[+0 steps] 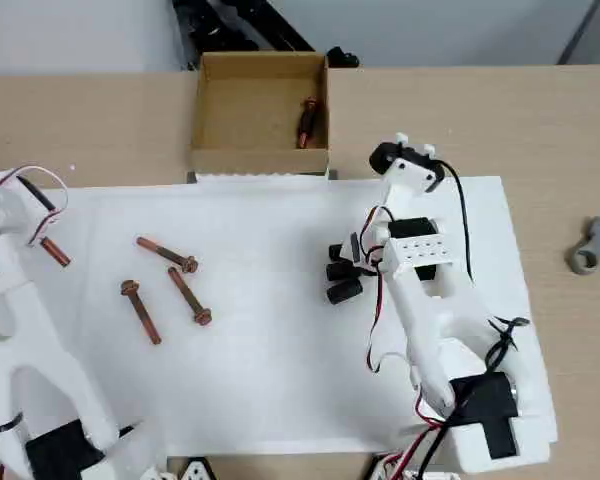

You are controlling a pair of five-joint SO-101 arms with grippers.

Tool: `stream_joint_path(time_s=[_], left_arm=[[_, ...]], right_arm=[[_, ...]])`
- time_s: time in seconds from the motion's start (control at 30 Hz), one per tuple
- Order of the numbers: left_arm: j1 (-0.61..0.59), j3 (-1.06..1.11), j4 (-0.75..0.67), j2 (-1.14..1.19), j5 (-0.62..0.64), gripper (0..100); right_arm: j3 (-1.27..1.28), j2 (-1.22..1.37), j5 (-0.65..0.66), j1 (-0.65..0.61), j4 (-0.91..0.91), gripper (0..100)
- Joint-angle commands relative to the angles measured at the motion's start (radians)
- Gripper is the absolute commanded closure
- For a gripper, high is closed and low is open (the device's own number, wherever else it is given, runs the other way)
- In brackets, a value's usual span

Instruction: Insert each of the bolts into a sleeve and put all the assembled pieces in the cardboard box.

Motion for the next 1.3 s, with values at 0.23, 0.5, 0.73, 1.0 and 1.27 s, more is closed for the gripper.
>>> stream_joint_path(time_s=[0.23, 0.5, 0.73, 1.0, 1.27], left_arm=[[-0.003, -0.007, -0.017, -0.046, -0.006, 100], [-0.003, -0.007, -0.017, -0.046, -0.006, 100], [-0.003, -0.007, -0.017, -0.046, -0.008, 100], [0.000, -0.007, -0.020, -0.054, -0.023, 100], [0.003, -0.012, -0.023, -0.055, -0.074, 100]], right_arm=[[0.005, 0.050, 0.012, 0.002, 0.122, 85.4], [0.005, 0.056, 0.014, 0.002, 0.064, 85.4], [0.005, 0.058, 0.015, 0.004, 0.071, 94.2], [0.003, 0.022, 0.078, -0.004, 0.071, 99.0], [0.003, -0.306, 0.137, -0.045, 0.216, 99.0]])
